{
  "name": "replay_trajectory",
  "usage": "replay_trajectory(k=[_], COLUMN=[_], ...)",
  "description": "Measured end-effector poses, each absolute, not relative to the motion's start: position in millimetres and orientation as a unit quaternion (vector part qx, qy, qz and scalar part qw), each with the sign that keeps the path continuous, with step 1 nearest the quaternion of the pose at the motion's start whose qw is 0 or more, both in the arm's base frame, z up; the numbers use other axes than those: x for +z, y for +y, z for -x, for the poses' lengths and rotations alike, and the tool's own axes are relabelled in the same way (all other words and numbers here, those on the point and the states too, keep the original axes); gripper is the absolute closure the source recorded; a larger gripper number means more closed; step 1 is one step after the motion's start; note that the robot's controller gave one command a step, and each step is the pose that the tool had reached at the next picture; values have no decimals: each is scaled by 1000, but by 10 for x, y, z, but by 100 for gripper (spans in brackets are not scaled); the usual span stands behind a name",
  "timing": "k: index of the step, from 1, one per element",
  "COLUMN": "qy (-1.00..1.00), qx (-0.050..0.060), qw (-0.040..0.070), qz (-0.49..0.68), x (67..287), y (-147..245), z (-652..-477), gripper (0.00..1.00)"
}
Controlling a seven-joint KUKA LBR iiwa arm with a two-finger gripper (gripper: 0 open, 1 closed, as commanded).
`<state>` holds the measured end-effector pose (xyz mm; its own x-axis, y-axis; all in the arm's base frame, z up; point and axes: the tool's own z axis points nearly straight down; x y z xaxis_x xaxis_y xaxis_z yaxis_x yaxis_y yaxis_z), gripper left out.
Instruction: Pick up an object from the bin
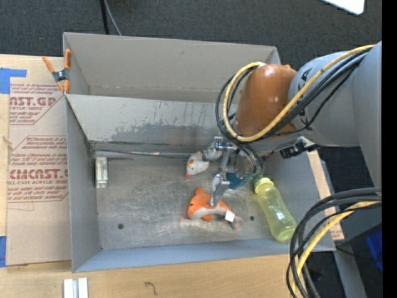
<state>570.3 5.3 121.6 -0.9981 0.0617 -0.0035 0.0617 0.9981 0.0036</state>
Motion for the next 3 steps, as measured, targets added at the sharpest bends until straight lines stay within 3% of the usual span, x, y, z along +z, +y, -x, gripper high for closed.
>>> replay_trajectory(k=[1,2,3], qy=[992,986,998], qx=[-1,1,1], qw=[0,2,2], qz=[-127,-166,-63], x=[1171,993,895], y=[-137,-83,-88], z=[-5727,-5580,-5498], gripper=[0,0,0])
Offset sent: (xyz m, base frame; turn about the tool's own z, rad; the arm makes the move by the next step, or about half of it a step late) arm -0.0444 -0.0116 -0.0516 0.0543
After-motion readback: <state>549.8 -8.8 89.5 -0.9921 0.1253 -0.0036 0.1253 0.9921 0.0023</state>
